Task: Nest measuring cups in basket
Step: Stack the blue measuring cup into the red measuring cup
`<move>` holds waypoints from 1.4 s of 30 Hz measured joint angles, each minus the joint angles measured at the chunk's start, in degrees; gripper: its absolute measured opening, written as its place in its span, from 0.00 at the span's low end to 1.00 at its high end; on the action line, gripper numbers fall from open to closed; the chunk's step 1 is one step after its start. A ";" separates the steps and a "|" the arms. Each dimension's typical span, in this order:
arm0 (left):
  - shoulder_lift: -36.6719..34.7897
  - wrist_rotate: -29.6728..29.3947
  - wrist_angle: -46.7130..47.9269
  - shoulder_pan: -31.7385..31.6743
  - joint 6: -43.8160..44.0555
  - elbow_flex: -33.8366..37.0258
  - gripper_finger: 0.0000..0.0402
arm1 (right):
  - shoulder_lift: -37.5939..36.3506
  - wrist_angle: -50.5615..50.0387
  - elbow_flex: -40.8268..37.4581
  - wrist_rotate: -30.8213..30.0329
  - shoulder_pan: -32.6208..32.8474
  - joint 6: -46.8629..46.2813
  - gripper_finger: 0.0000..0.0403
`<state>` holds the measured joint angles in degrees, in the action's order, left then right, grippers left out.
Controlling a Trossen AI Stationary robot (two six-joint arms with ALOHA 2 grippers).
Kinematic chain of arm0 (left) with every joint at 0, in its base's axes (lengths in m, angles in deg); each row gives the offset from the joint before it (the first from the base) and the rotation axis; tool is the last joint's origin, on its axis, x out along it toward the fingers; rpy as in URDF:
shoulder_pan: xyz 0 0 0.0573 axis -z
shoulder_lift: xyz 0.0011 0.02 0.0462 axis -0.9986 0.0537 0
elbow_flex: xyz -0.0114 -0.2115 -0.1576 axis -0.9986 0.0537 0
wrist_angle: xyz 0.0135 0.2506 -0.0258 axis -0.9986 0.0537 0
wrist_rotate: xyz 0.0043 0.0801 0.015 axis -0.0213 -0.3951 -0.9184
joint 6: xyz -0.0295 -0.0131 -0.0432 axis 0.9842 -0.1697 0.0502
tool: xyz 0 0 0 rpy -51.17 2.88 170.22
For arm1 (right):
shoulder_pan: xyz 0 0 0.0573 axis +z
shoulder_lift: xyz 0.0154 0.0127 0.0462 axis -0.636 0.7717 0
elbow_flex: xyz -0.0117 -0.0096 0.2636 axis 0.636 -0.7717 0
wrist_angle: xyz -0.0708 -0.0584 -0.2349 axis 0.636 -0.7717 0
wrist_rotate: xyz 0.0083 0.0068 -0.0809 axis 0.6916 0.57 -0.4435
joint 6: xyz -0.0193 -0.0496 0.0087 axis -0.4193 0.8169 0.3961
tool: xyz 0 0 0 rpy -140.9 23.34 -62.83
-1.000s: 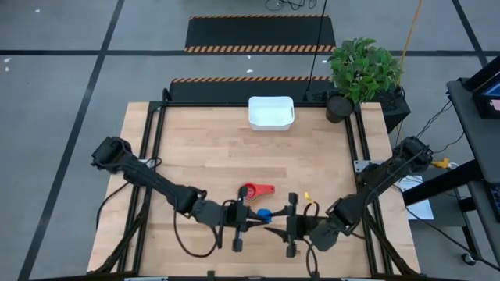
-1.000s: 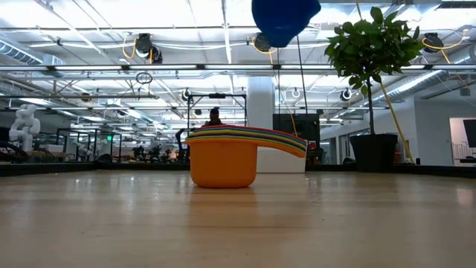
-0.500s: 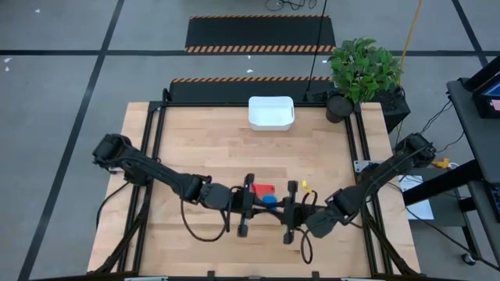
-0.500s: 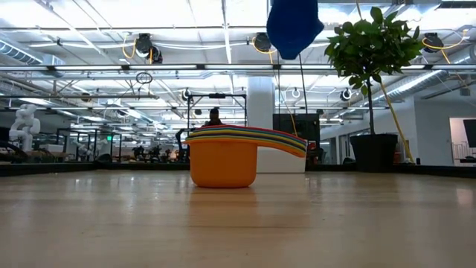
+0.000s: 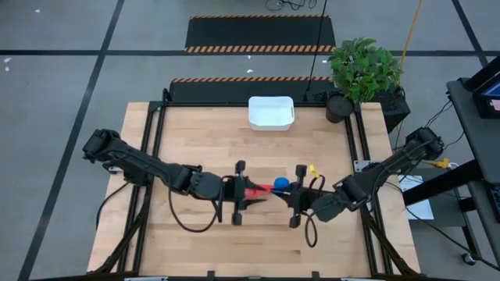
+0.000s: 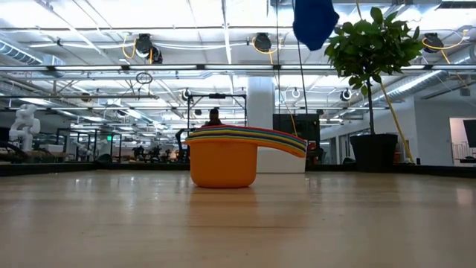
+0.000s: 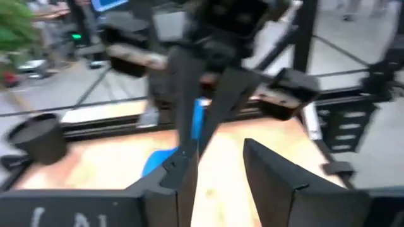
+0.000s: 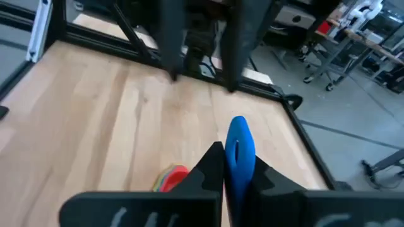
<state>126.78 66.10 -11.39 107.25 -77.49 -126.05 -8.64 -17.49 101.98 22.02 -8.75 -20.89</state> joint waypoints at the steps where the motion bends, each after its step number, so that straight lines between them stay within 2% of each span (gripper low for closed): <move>1: -0.50 -1.19 1.12 -0.35 0.03 -0.06 0.34 | -0.69 -0.74 0.04 -0.08 -0.04 0.55 0.01; 5: -3.14 -7.25 9.34 -1.35 0.33 -0.02 0.37 | -3.07 -1.99 0.02 -0.04 -0.31 2.72 0.00; 8: -4.78 -9.54 16.15 -2.29 0.66 -0.09 0.37 | -5.18 -3.04 0.02 -0.18 -0.42 4.31 0.00; 14: -4.76 -16.23 26.46 -6.65 2.88 -0.04 0.37 | -8.06 -0.91 -3.70 -0.21 -3.43 7.57 0.00; 19: -3.67 -16.40 28.44 -10.95 6.45 0.97 0.37 | -10.12 9.87 -9.31 0.00 -6.72 10.94 0.00; 22: -3.80 -16.01 25.98 -12.21 7.63 3.23 0.37 | -11.24 18.34 -13.11 0.11 -7.40 13.06 0.01; 25: -3.74 -15.84 26.52 -13.01 9.43 5.18 0.37 | -12.45 27.77 -15.71 3.26 -7.22 15.37 0.01; 29: -3.76 -13.40 21.18 -13.06 9.81 7.64 0.37 | -14.00 36.99 -18.46 10.03 -5.97 18.66 0.01; 34: -3.76 -7.44 8.32 -12.07 6.58 10.25 0.37 | -14.82 44.42 -20.37 13.91 -4.40 22.62 0.01; 42: -3.76 -6.81 -15.49 -8.94 -0.68 16.88 0.37 | -14.79 54.20 -22.45 23.76 -3.65 25.91 0.01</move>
<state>123.03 59.28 -26.88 98.31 -78.16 -109.17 -23.43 36.71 79.53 45.78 -12.40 5.01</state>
